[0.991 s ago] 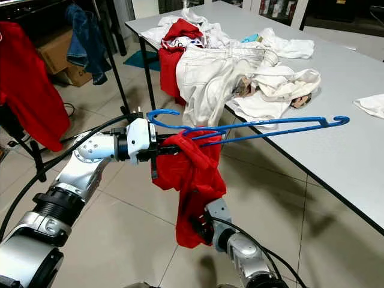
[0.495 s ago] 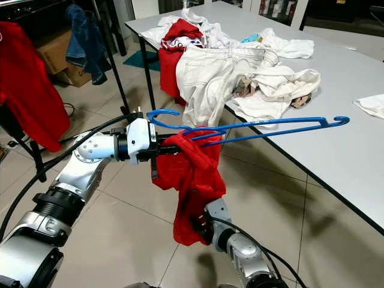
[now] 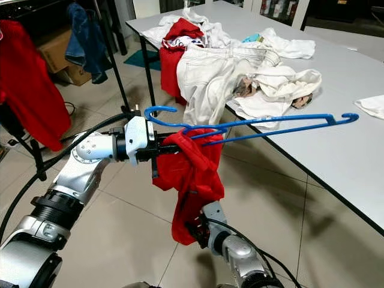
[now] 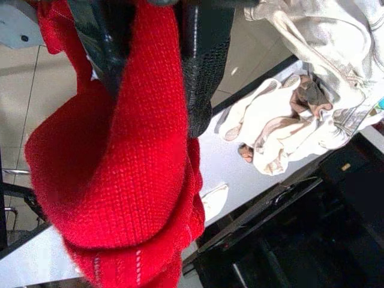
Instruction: Hang hanger
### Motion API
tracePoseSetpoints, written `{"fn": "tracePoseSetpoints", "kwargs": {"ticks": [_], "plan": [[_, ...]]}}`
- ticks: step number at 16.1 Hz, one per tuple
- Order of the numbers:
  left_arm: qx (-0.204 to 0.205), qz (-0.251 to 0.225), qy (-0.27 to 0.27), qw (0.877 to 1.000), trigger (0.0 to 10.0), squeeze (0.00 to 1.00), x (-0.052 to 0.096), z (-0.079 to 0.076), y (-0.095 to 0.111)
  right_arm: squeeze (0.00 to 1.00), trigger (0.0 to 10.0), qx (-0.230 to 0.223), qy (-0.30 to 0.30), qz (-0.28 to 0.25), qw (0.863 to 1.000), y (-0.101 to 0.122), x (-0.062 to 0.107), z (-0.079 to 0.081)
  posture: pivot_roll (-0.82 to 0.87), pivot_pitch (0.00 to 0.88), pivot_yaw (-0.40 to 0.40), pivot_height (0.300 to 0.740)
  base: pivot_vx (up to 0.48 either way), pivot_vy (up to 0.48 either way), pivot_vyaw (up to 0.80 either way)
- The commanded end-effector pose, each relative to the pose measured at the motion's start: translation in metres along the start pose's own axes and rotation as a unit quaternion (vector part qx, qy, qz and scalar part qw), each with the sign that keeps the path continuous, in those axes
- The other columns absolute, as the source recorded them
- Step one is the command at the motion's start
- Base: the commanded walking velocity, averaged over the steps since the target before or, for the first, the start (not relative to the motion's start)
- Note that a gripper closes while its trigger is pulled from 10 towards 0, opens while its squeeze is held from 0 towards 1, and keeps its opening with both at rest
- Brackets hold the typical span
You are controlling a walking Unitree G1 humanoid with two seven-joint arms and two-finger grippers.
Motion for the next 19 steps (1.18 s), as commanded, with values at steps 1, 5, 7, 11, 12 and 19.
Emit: {"fn": "tracePoseSetpoints", "kwargs": {"ticks": [1, 5, 7, 11, 12, 19], "plan": [[-0.008, -0.025, 0.015, 1.000, 10.0, 0.00, 0.001, 0.003, 0.011, 0.00, 10.0, 0.001, -0.001, 0.004, 1.000, 0.000, -0.001, 0.001, -0.09, 0.000, 0.045, 0.740, 0.000, 0.000, 0.00], [0.017, -0.033, 0.045, 0.998, 10.0, 0.00, 0.009, 0.002, 0.010, 0.00, 10.0, -0.003, -0.040, 0.019, 0.999, -0.004, 0.000, -0.006, -0.09, 0.000, 0.046, 0.740, 0.000, 0.000, 0.00], [0.040, -0.013, 0.081, 0.996, 10.0, 0.00, 0.024, -0.007, -0.006, 0.00, 10.0, 0.001, -0.099, 0.004, 0.995, -0.004, 0.011, -0.027, -0.09, 0.000, 0.045, 0.740, 0.000, 0.000, 0.00], [0.138, -0.002, 0.151, 0.979, 10.0, 0.00, 0.049, -0.029, -0.036, 0.00, 10.0, -0.003, -0.163, -0.013, 0.987, -0.014, 0.031, -0.046, -0.07, 0.000, 0.036, 0.740, 0.000, 0.000, 0.00], [0.154, 0.001, 0.161, 0.975, 10.0, 0.00, 0.052, -0.033, -0.041, 0.00, 10.0, 0.000, -0.167, -0.015, 0.986, -0.015, 0.033, -0.046, -0.07, 0.000, 0.034, 0.740, 0.000, 0.000, 0.00], [0.236, 0.044, 0.328, 0.914, 10.0, 0.00, 0.080, -0.054, -0.091, 0.00, 10.0, -0.001, -0.208, -0.031, 0.978, -0.023, 0.045, -0.049, -0.07, 0.000, 0.041, 0.740, 0.000, 0.000, 0.00]]}}
Point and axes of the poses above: a point about 5 cm out from each wrist's last joint towards the gripper, its own x axis pointing back from the gripper into the wrist, its own y axis along the axis of the wrist's last joint, z = x × y, the point moved 2 cm from there along -x, pointing out of the wrist towards the gripper, and after that the axes turned 8 degrees about x, right-handed, at the moved point
